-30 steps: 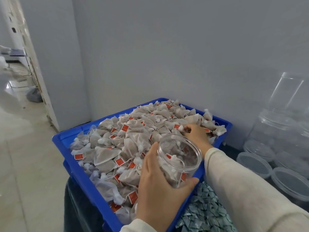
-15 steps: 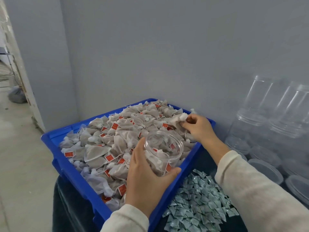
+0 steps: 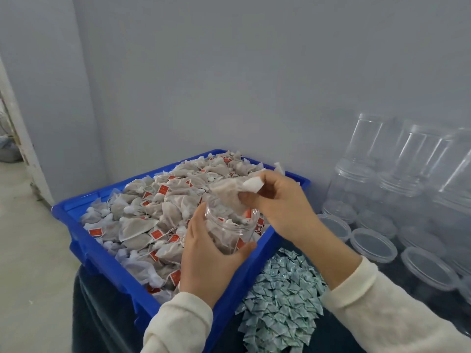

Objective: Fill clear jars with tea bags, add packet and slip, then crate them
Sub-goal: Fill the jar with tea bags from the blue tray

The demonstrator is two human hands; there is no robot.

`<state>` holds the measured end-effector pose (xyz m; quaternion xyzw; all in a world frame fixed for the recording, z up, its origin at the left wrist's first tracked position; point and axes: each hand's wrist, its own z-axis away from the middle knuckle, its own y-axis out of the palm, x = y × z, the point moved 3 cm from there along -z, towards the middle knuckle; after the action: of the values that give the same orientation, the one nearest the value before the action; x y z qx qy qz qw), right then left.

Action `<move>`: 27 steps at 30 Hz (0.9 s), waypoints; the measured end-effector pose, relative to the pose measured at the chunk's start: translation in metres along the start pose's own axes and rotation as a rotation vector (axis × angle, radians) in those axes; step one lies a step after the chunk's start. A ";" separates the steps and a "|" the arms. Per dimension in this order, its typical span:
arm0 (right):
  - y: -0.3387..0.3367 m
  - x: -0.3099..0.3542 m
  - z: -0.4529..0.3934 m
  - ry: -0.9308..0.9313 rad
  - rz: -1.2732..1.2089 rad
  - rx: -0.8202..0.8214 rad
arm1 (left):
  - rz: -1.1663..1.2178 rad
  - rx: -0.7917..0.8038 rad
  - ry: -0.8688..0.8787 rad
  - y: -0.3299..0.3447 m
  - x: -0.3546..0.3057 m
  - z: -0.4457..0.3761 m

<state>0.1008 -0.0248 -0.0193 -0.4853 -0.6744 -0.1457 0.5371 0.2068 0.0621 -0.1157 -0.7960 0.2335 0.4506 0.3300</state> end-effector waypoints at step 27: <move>0.028 0.041 -0.012 0.035 1.008 0.718 | -0.012 -0.061 0.069 0.001 0.001 0.000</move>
<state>0.1325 0.0002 0.0115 -0.5307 -0.3601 0.3541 0.6807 0.2070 0.0612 -0.1170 -0.8223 0.2261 0.4276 0.2998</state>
